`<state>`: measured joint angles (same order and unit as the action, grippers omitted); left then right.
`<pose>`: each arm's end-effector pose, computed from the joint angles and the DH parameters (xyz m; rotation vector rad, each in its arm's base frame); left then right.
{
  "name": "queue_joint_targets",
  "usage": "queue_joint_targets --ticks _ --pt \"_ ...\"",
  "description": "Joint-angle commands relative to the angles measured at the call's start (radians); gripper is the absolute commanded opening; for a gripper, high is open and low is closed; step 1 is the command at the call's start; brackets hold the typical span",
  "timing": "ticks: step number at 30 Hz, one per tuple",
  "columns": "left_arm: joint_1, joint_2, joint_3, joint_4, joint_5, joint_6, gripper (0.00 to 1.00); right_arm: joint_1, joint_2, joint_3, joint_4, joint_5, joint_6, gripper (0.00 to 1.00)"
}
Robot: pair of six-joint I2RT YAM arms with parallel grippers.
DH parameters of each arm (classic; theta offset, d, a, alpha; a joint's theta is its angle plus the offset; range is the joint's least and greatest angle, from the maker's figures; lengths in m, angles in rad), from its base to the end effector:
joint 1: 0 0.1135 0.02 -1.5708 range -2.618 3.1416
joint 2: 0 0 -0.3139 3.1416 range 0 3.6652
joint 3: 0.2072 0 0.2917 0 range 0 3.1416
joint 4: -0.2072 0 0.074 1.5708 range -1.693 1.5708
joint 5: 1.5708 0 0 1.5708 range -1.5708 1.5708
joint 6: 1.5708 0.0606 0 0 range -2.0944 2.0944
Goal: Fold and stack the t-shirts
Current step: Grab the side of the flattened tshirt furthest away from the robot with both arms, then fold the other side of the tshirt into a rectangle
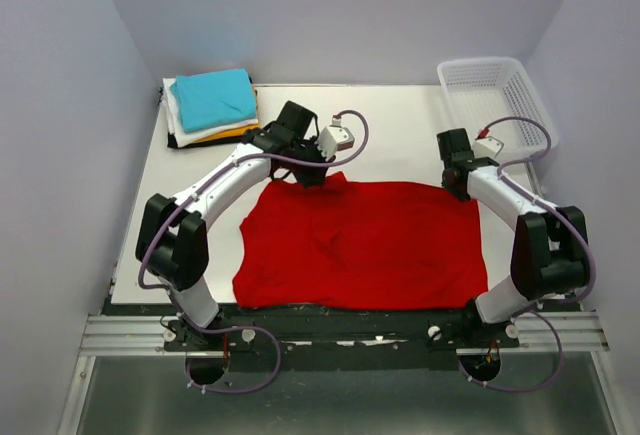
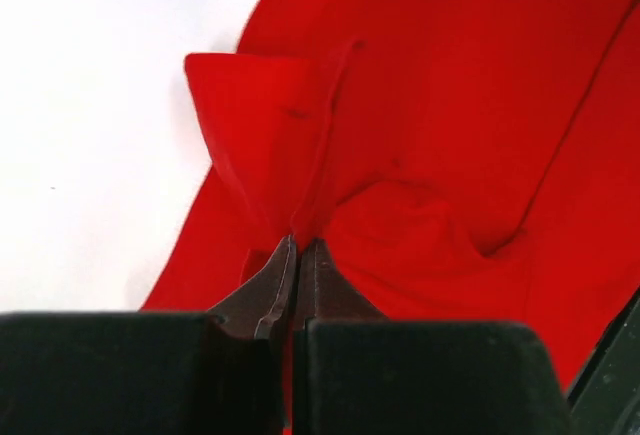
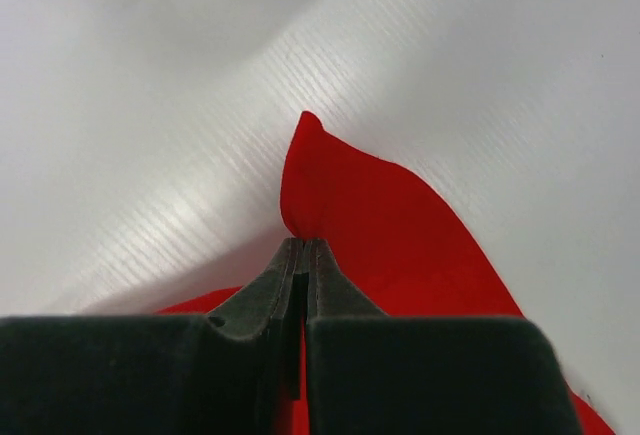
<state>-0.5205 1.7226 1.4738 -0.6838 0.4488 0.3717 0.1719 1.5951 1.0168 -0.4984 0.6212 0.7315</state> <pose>0.3648 -0.2394 0.3084 1.2340 2.1483 -0.6230 0.3587 0.0265 0.2130 0.8511 2.2571 -0.4297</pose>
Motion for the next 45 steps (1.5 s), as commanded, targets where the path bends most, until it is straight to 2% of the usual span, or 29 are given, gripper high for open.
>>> queue_joint_targets --ticks 1,6,16,29,36,38,41,45 --pt "-0.03 -0.128 -0.136 0.105 -0.019 -0.046 0.0 0.008 -0.117 -0.065 -0.014 -0.064 -0.032 0.06" --pt "-0.036 -0.272 -0.295 0.207 -0.026 -0.143 0.0 0.011 -0.213 -0.101 -0.078 -0.095 -0.061 0.06" --pt "-0.099 -0.488 -0.519 0.302 -0.08 -0.287 0.0 0.011 -0.344 -0.151 -0.144 -0.102 -0.066 0.07" --pt "-0.144 -0.8 -0.793 0.342 -0.16 -0.427 0.0 0.011 -0.422 -0.201 -0.227 -0.098 0.006 0.1" --pt "-0.157 -0.969 -0.838 0.332 -0.168 -0.505 0.0 0.011 -0.47 -0.196 -0.271 -0.09 0.004 0.11" --pt "-0.162 -1.01 -0.832 0.317 -0.23 -0.528 0.0 0.011 -0.473 -0.191 -0.266 -0.102 -0.014 0.12" --pt "-0.164 -1.043 -0.811 0.282 -0.251 -0.533 0.0 0.011 -0.467 -0.175 -0.278 -0.1 -0.01 0.12" --pt "-0.189 -1.037 -0.828 0.278 -0.208 -0.553 0.0 0.01 -0.469 -0.177 -0.278 -0.116 -0.016 0.14"
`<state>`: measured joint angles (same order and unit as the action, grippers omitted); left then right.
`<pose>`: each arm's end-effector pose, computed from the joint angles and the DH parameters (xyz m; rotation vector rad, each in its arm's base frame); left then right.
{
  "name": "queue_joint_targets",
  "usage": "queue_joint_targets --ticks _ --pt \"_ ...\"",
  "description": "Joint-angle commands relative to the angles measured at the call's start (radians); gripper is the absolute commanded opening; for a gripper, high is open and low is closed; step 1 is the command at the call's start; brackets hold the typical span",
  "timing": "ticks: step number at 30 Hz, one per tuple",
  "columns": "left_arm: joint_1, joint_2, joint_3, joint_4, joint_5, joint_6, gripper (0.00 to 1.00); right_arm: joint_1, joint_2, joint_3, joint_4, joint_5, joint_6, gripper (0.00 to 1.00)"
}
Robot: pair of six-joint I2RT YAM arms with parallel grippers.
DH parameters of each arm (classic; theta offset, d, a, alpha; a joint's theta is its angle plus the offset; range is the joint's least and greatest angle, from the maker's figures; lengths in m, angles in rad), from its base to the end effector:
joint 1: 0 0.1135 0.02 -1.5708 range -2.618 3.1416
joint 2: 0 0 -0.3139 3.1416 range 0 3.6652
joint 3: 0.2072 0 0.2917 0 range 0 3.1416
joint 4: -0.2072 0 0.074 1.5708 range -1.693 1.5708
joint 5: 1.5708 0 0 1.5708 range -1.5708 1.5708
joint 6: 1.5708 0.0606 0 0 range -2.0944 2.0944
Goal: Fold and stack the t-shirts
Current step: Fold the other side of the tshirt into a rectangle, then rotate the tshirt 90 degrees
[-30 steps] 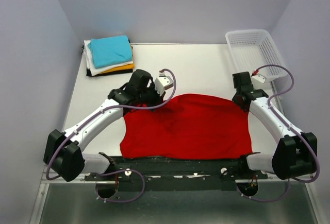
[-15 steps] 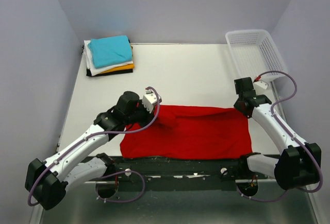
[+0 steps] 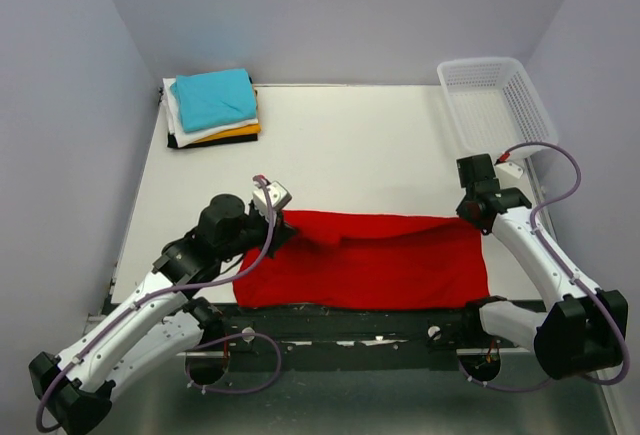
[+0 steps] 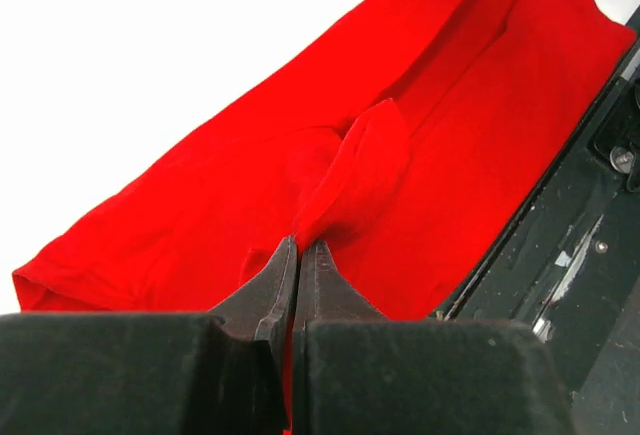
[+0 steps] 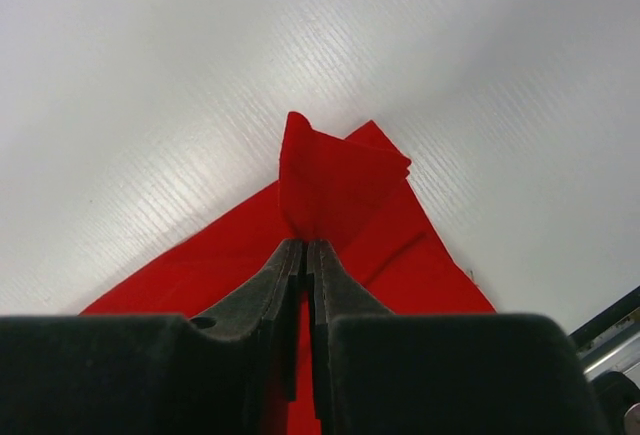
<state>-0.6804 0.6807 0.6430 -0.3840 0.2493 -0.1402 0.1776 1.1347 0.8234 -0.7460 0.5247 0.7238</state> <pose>0.1341 -0.1278 0.3059 0.7096 1.9377 -0.7675 0.2412 0.0125 0.2576 0.8249 2.3062 -0.3112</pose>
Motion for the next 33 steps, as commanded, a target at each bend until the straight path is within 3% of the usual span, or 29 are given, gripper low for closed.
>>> queue_joint_targets --ticks 1,5,7,9,10,12,15,17,18,19,22,25,30,33 --pt "-0.055 0.011 -0.005 -0.025 -0.038 -0.048 0.0 0.005 -0.011 0.012 -0.034 -0.015 -0.009 0.15" --pt "-0.129 0.019 -0.071 -0.003 -0.068 -0.117 0.0 0.004 -0.03 0.006 -0.068 -0.017 0.039 0.2" --pt "-0.174 -0.022 -0.099 -0.003 -0.122 -0.158 0.0 0.005 -0.05 0.001 -0.07 -0.042 0.045 0.29" --pt "-0.218 -0.075 -0.108 -0.022 -0.196 -0.207 0.06 0.005 -0.087 -0.01 -0.092 -0.016 0.073 0.31" --pt "-0.243 -0.104 -0.119 -0.021 -0.218 -0.223 0.12 0.004 -0.113 -0.015 -0.111 0.019 0.098 0.35" --pt "-0.291 -0.165 -0.139 -0.022 -0.277 -0.252 0.39 0.005 -0.164 -0.021 -0.141 0.046 0.146 0.57" --pt "-0.34 -0.223 -0.152 -0.023 -0.315 -0.269 0.66 0.004 -0.259 -0.021 -0.133 0.026 0.127 0.68" --pt "-0.368 -0.243 -0.163 -0.012 -0.314 -0.265 0.7 0.005 -0.322 -0.021 -0.107 0.001 0.092 0.77" --pt "-0.374 -0.251 -0.167 -0.005 -0.318 -0.268 0.95 0.005 -0.345 -0.019 -0.098 -0.008 0.077 0.8" --pt "-0.377 -0.255 -0.167 -0.004 -0.32 -0.272 0.99 0.005 -0.367 -0.013 -0.091 -0.02 0.056 0.86" --pt "-0.377 -0.236 -0.156 0.005 -0.362 -0.315 0.99 0.005 -0.391 -0.001 -0.058 -0.071 0.0 1.0" --pt "-0.377 -0.134 -0.108 0.052 -0.406 -0.366 0.99 0.005 -0.378 -0.025 0.033 -0.222 -0.057 1.0" --pt "-0.371 0.146 0.017 0.02 -0.447 -0.593 0.99 0.005 -0.254 -0.088 0.222 -0.59 -0.134 1.0" --pt "-0.356 0.264 -0.023 0.099 -0.4 -0.758 0.99 0.005 -0.17 -0.139 0.316 -0.67 -0.128 1.0"
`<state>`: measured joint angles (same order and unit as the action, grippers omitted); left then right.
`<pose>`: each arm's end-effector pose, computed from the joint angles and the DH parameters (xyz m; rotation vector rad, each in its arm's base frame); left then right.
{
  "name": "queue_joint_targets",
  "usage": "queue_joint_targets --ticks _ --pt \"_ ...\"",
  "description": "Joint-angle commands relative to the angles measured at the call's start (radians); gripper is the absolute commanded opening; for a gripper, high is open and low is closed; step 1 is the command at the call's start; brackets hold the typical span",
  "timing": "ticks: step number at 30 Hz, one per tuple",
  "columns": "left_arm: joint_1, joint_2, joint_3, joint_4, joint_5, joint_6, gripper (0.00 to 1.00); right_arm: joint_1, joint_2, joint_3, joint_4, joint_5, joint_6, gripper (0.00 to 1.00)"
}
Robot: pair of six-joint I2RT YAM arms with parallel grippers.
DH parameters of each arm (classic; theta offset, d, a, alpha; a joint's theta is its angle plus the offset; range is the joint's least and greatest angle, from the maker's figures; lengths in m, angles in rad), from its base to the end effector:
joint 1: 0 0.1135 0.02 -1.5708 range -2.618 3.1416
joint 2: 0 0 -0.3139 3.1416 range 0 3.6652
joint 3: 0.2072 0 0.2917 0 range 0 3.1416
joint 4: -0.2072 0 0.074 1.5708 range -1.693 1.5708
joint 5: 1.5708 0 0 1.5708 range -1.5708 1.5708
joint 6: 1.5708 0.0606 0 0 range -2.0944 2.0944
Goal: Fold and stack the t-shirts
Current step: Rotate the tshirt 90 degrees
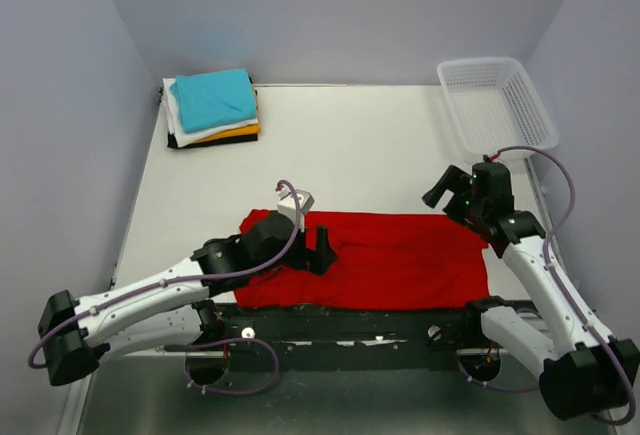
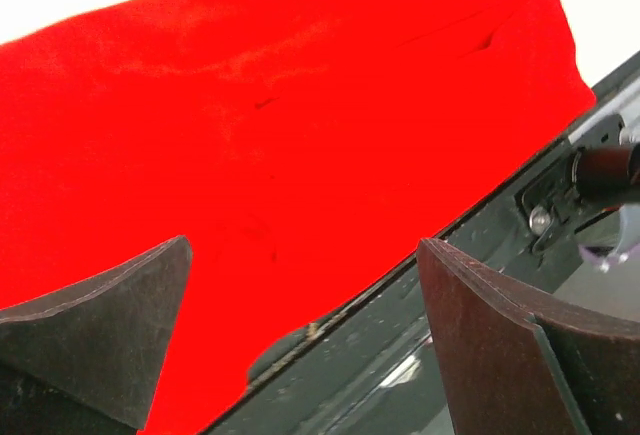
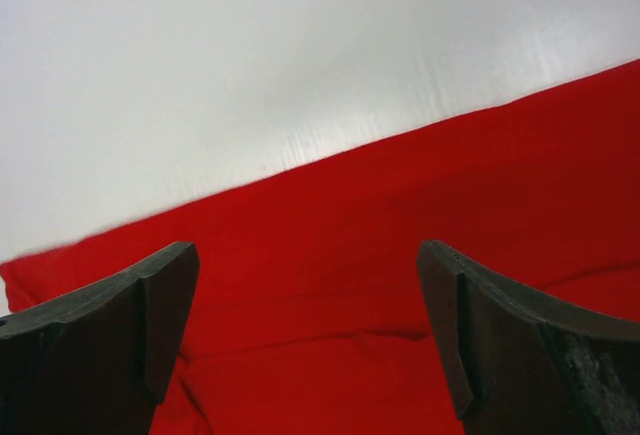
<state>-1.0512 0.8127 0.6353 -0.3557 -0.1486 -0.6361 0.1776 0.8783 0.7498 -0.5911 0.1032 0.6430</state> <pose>0.1126 -0.1788 0.2821 0.3643 2.1865 -0.8352 0.2091 0.0312 0.2895 0.5839 2.2299 0.3075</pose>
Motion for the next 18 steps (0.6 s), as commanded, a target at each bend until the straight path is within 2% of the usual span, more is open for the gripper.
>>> queue_joint_targets --ticks 1,3,5,8,10,11,13,16,18 --pt "0.029 0.159 -0.048 0.108 0.034 -0.285 0.98 0.007 0.107 -0.082 0.186 -0.259 -0.048 1.0" --pt "0.069 0.207 -0.102 0.157 0.045 -0.366 0.99 0.014 0.145 -0.116 0.244 -0.274 -0.048 1.0" --pt "0.155 0.253 -0.18 0.283 0.141 -0.42 0.98 0.022 0.175 -0.142 0.299 -0.293 -0.041 1.0" --pt "0.313 0.347 -0.306 0.556 0.359 -0.452 0.99 0.042 0.217 -0.16 0.328 -0.284 -0.007 1.0" --pt "0.386 0.445 -0.328 0.704 0.454 -0.449 0.99 0.056 0.241 -0.182 0.353 -0.278 0.012 1.0" --pt "0.417 0.51 -0.31 0.725 0.478 -0.442 0.99 0.062 0.254 -0.193 0.365 -0.273 0.018 1.0" --pt "0.475 0.655 -0.208 0.695 0.542 -0.397 0.99 0.069 0.283 -0.204 0.384 -0.266 0.027 1.0" --pt "0.582 0.891 -0.009 0.548 0.675 -0.341 0.99 0.078 0.334 -0.194 0.395 -0.265 0.038 1.0" --pt "0.661 0.996 0.139 0.453 0.743 -0.328 0.99 0.087 0.354 -0.198 0.42 -0.256 0.05 1.0"
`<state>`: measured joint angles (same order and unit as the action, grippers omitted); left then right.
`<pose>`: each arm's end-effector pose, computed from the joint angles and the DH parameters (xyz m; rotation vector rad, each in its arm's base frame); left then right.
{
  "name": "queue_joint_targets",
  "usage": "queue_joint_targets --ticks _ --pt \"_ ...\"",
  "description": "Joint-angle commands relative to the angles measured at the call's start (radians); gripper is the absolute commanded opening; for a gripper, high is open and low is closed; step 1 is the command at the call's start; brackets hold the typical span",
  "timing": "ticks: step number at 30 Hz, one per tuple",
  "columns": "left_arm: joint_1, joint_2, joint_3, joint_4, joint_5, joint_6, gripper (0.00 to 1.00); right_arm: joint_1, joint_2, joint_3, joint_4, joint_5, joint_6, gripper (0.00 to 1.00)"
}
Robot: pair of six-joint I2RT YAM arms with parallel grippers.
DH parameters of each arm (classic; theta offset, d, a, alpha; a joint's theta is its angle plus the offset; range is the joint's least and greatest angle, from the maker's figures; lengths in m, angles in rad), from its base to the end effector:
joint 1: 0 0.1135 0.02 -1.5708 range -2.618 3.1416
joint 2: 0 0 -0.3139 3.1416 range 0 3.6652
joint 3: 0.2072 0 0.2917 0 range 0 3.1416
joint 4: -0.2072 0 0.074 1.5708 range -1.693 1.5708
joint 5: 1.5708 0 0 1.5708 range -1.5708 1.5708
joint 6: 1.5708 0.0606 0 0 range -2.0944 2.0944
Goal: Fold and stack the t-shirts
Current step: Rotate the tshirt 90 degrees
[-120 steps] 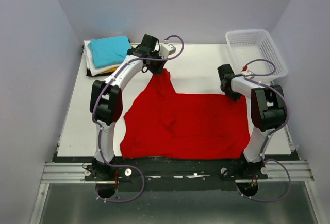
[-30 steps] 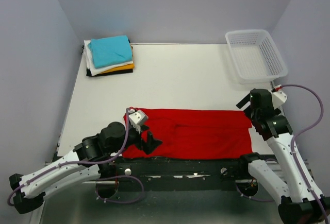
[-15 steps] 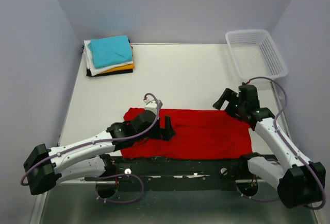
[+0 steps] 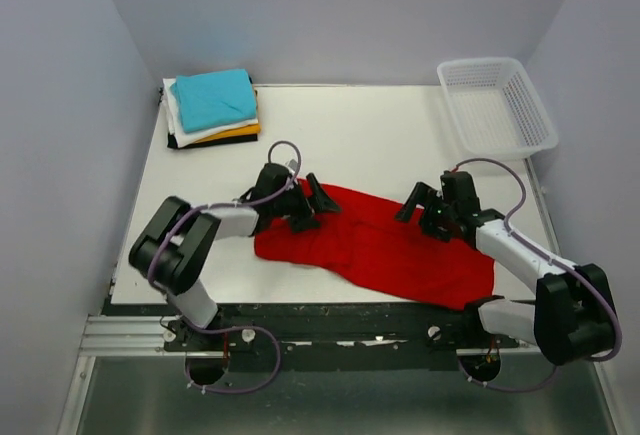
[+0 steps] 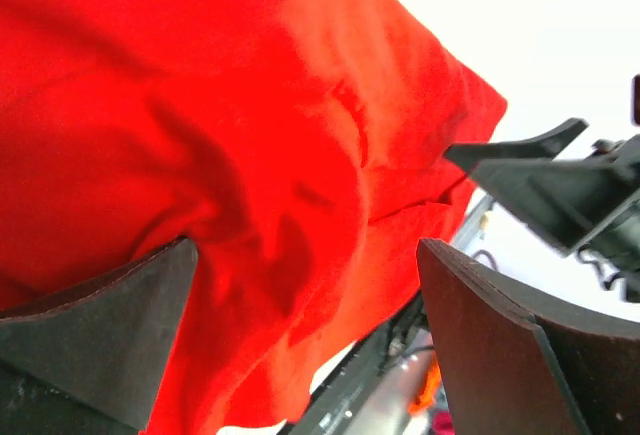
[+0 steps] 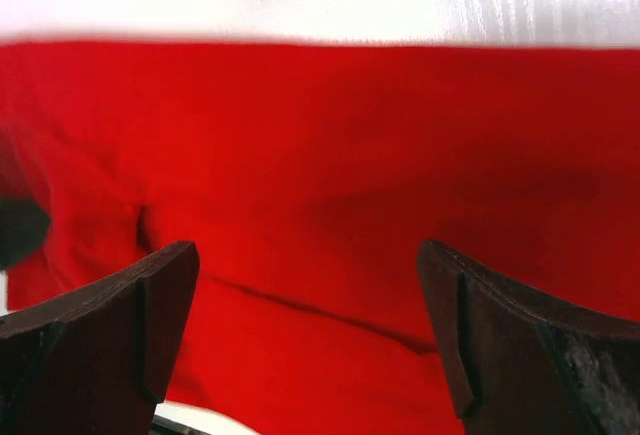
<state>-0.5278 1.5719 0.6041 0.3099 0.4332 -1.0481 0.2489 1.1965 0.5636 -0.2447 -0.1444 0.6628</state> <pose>0.2755 -0.1901 0.1474 -0.3813 2.4805 -1.2558 0.2465 0.0716 0.1822 0.4538 2.4822 0.5649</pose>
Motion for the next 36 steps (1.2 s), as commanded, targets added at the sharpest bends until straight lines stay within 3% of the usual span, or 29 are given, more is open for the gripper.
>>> queue_joint_targets --ticks 1,6,8,12,15,17,20,22,28,31,36 --pt "0.16 0.276 0.258 -0.259 0.178 0.101 0.99 0.018 0.045 -0.014 0.087 -0.01 0.035 1.0" --pt "0.192 0.444 0.771 -0.693 0.081 0.226 0.98 0.03 0.097 0.039 0.092 0.01 0.008 1.0" --pt "0.197 0.52 0.967 -0.798 0.081 0.26 0.99 0.03 0.111 0.08 0.056 0.081 -0.009 1.0" --pt "0.219 0.679 1.315 -0.903 0.121 0.346 0.98 0.03 0.123 0.167 -0.058 0.282 0.006 1.0" --pt "0.221 0.761 1.53 -1.005 0.146 0.408 0.99 0.03 0.104 0.177 -0.11 0.338 0.004 1.0" --pt "0.217 0.748 1.576 -1.032 0.15 0.43 0.99 0.029 0.103 0.168 -0.158 0.389 0.025 1.0" --pt "0.202 0.614 1.479 -0.971 0.141 0.451 0.98 0.029 0.138 0.163 -0.205 0.426 0.036 1.0" --pt "0.181 0.47 1.332 -0.93 0.112 0.478 0.99 0.028 0.169 0.145 -0.224 0.442 0.055 1.0" --pt "0.126 0.023 0.672 -0.607 0.039 0.377 0.98 0.034 0.154 0.047 -0.197 0.237 0.058 1.0" --pt "0.117 -0.074 0.481 -0.546 -0.014 0.324 0.99 0.082 0.091 0.008 -0.191 0.069 0.079 1.0" --pt "0.111 -0.037 0.361 -0.508 -0.058 0.25 0.99 0.313 0.064 0.029 -0.282 0.041 0.168 1.0"
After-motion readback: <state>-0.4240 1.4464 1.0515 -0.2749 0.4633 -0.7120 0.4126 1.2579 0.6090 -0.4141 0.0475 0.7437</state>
